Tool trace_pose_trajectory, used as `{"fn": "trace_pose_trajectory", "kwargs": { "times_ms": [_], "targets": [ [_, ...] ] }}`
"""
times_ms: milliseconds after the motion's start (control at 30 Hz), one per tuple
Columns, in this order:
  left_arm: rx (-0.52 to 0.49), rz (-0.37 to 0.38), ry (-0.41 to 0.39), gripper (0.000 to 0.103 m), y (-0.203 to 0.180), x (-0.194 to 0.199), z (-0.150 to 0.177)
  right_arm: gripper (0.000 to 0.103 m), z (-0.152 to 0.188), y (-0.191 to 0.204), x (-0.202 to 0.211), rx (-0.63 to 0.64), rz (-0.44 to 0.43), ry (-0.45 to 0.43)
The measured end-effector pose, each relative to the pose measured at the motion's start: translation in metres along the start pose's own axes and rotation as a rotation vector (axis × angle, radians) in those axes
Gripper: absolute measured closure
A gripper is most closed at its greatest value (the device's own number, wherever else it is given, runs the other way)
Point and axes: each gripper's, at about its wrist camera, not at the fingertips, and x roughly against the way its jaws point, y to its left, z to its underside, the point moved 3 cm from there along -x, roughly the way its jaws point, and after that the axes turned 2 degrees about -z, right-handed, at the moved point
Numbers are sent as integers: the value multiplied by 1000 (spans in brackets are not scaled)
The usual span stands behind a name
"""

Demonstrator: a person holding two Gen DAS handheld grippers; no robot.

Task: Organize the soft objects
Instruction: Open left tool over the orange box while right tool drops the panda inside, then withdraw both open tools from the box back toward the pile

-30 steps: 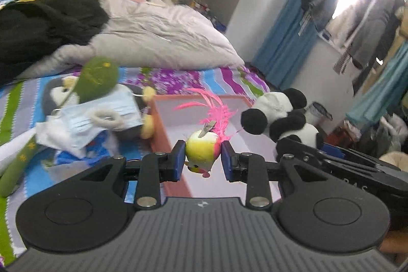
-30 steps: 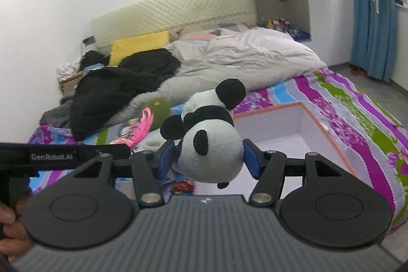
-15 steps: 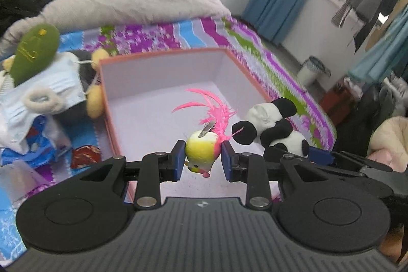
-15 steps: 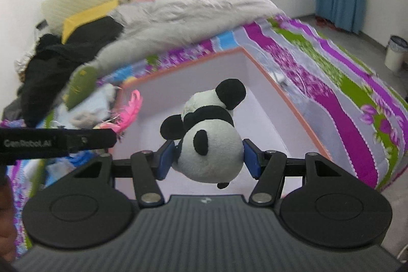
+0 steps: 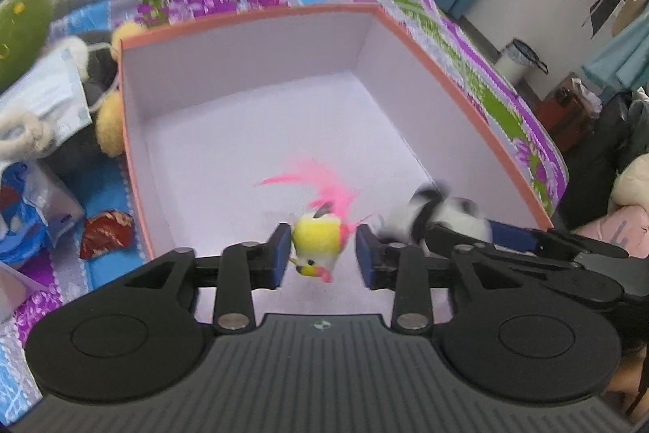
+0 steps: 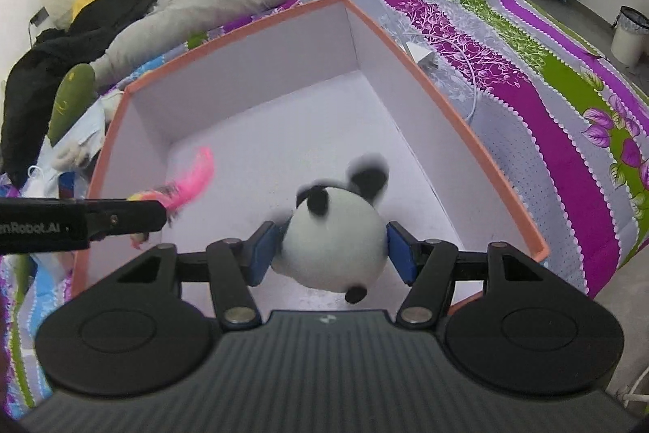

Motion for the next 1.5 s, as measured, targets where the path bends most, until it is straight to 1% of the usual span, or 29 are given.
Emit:
{"fn": "trace_pose_trajectory", "kwargs": {
  "times_ms": [100, 200, 333, 500, 700, 767, 867, 1000, 1100, 1400, 1500],
  "targets": [
    [-2, -15, -9, 61, 1, 2, -1, 35, 1, 2, 2, 7, 3, 2],
    [-8, 1, -21, 61, 0, 11, -1, 35, 0, 4, 10, 9, 9, -20],
    [-46, -4, -69, 61, -6, 40, 3, 35, 0, 12, 32, 13, 0, -65],
    [-70, 8, -144, 61, -6, 85, 14, 35, 4, 30, 72, 35, -25, -141],
    [-105, 9, -248, 61, -5, 145, 40, 35, 18, 56, 118, 60, -86, -224],
    [-103, 13, -270, 61, -4, 161, 49, 35, 21, 63, 129, 77, -104, -233],
    [-106, 21, -305, 61, -1, 186, 63, 35, 25, 73, 150, 97, -131, -272],
    [-95, 24, -343, 61, 4, 214, 81, 35, 38, 84, 170, 106, -158, -305],
    [-94, 25, -368, 61, 8, 232, 97, 35, 51, 93, 180, 119, -173, -315],
    [-57, 9, -415, 61, 23, 264, 142, 35, 87, 119, 202, 170, -181, -336],
    [-39, 5, -432, 61, 30, 275, 154, 35, 98, 127, 206, 176, -199, -335]
  ]
}}
